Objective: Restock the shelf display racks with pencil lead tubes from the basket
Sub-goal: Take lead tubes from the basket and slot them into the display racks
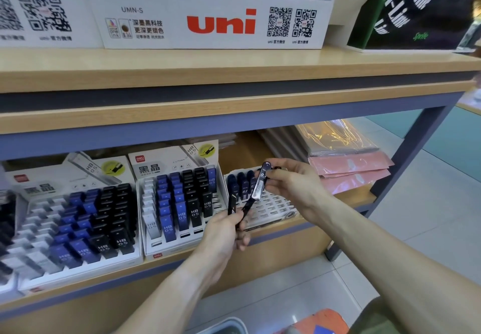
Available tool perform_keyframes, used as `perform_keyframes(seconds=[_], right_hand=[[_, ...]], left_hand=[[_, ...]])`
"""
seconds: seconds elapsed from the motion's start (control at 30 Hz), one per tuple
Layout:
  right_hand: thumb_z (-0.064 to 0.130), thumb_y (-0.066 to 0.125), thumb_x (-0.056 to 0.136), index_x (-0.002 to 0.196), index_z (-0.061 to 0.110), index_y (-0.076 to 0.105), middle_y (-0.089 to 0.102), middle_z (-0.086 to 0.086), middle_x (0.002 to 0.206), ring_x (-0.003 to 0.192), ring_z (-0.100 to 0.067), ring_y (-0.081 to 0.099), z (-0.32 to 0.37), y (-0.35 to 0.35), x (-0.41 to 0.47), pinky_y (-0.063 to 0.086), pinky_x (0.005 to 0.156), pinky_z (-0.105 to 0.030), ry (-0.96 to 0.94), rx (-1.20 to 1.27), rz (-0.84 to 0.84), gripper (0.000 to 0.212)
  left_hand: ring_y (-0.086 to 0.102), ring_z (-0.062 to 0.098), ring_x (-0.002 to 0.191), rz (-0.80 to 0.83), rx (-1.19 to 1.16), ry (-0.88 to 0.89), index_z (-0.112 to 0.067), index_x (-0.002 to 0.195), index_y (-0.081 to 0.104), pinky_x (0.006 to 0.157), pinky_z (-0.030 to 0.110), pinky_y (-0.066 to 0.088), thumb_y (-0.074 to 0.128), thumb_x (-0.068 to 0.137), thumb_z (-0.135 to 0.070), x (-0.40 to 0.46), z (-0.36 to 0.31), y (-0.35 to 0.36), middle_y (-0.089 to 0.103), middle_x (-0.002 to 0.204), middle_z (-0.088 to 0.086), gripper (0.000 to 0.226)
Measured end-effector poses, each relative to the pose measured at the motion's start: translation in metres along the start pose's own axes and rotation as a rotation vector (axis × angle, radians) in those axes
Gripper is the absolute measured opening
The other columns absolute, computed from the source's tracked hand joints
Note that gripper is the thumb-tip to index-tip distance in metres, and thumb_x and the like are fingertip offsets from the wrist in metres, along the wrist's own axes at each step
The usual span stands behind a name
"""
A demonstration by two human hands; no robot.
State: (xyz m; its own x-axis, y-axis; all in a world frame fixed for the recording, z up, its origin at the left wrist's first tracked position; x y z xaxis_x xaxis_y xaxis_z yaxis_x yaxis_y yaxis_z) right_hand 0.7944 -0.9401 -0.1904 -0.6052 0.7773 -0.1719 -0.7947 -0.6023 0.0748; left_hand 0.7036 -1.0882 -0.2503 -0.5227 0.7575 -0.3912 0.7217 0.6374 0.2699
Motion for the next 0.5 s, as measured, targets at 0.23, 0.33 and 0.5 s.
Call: perform_keyframes(seconds=[0.23,0.33,0.5], right_hand=[[-0.002,0.070,0.090,0.114,0.010,0.070,0.076,-0.018,0.100,0.081,-0.022,0.073,0.000,-0.003,-0.007,0.060,0.080,-0.030,-0.082,-0.090,0.071,0.027],[-0.002,0.072,0.090,0.115,0.008,0.069,0.076,-0.019,0.101,0.082,-0.024,0.074,-0.002,-0.001,-0.011,0.060,0.078,-0.031,-0.117,-0.154,0.104,0.027],[-0.003,0.072,0.089,0.114,0.008,0.066,0.076,-0.018,0.093,0.073,-0.019,0.071,-0.003,0.002,-0.016,0.056,0.069,-0.024,-0.165,-0.187,0.107,0.028]], left_hand=[[0.035,0.014,0.050,0.010,-0.093,0.001,-0.010,0.099,0.062,0.051,0.028,0.024,0.065,0.093,-0.052,-0.005,-0.013,0.001,0.038,0.059,-0.004,0.043],[0.030,0.012,0.052,0.064,-0.088,0.058,-0.016,0.093,0.066,0.055,0.028,0.022,0.077,0.084,-0.048,-0.008,-0.016,0.002,0.033,0.060,-0.005,0.035],[0.019,0.013,0.054,0.085,-0.079,0.140,-0.013,0.092,0.066,0.053,0.029,0.016,0.077,0.084,-0.045,-0.006,-0.013,0.005,0.026,0.059,-0.006,0.035]])
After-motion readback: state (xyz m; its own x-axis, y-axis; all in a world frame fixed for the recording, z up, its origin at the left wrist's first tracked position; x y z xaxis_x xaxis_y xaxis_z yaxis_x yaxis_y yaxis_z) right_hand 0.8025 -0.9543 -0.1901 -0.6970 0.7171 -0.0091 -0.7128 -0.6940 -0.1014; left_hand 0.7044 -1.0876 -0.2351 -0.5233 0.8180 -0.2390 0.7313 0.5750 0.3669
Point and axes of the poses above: each hand's wrist, its own x-axis towards the middle knuckle, its own y-axis out of the palm, z = x × y, the point moved 1 cm from there along x, towards the middle knuckle
